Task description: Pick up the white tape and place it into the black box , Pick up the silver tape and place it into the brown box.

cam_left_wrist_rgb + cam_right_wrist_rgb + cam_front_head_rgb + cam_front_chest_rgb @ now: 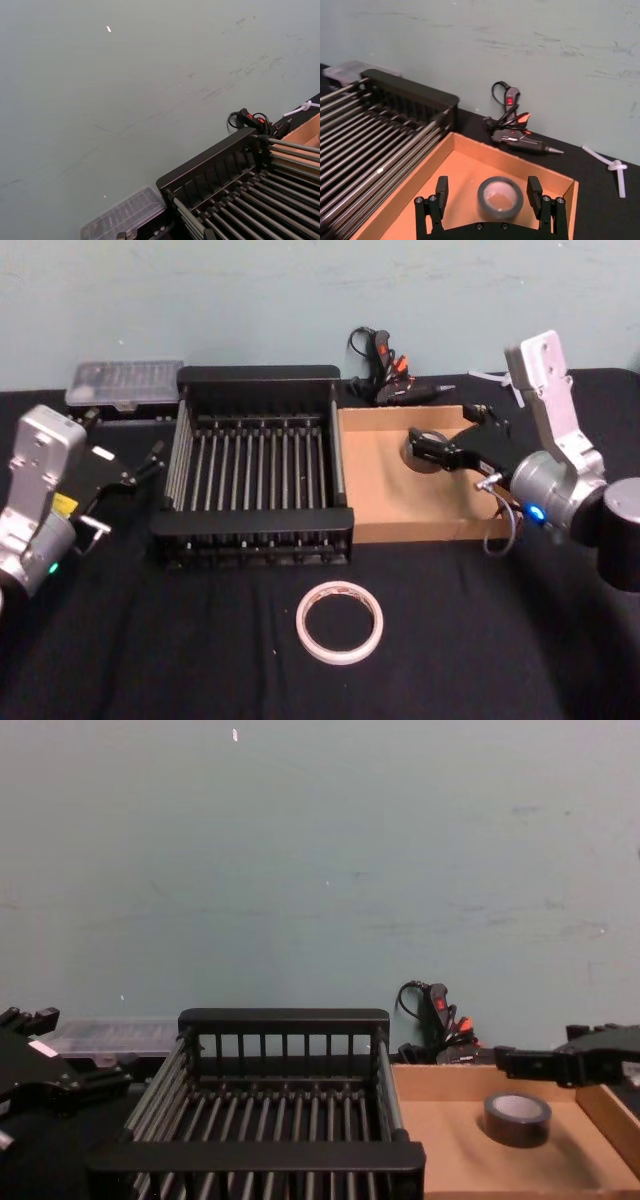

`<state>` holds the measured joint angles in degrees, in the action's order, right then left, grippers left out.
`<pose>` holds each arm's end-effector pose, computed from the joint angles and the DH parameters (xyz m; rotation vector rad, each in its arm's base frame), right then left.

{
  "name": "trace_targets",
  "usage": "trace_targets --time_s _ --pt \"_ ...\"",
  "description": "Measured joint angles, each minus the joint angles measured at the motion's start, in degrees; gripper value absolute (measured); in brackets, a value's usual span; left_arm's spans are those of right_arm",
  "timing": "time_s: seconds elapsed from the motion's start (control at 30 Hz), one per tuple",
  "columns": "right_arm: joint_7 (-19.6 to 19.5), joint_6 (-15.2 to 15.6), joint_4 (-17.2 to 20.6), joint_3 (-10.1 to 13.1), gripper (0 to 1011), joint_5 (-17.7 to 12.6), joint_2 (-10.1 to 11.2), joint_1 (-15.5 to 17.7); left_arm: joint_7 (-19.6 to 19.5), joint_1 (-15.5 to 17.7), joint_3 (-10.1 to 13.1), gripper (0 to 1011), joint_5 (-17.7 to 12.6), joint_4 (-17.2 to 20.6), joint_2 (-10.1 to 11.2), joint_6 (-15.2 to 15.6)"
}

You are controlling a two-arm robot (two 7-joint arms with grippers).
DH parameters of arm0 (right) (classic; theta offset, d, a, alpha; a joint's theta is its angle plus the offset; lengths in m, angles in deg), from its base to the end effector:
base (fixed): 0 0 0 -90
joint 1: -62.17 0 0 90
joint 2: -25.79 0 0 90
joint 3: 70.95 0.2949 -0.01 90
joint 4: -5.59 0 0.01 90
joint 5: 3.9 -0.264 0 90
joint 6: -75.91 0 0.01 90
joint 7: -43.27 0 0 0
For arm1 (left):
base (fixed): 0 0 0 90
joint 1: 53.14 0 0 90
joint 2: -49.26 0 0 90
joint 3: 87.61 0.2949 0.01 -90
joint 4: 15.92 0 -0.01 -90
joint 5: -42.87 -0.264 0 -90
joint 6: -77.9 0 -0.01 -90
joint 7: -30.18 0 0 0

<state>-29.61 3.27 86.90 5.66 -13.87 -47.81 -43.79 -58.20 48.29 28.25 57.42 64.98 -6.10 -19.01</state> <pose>0.3574 -0.0362 -0.2651 -0.2924 0.0783 -1.1152 0.3165 0.0973 -0.2977 0.3043 -0.2850 1.2480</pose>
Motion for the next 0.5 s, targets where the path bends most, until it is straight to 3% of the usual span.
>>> trace_targets --time_s 0.5 --pt "5.18 -0.38 14.61 0.61 1002 -4.36 7.79 12.14 0.0 0.0 0.0 1001 0.0 0.0 0.0 0.0"
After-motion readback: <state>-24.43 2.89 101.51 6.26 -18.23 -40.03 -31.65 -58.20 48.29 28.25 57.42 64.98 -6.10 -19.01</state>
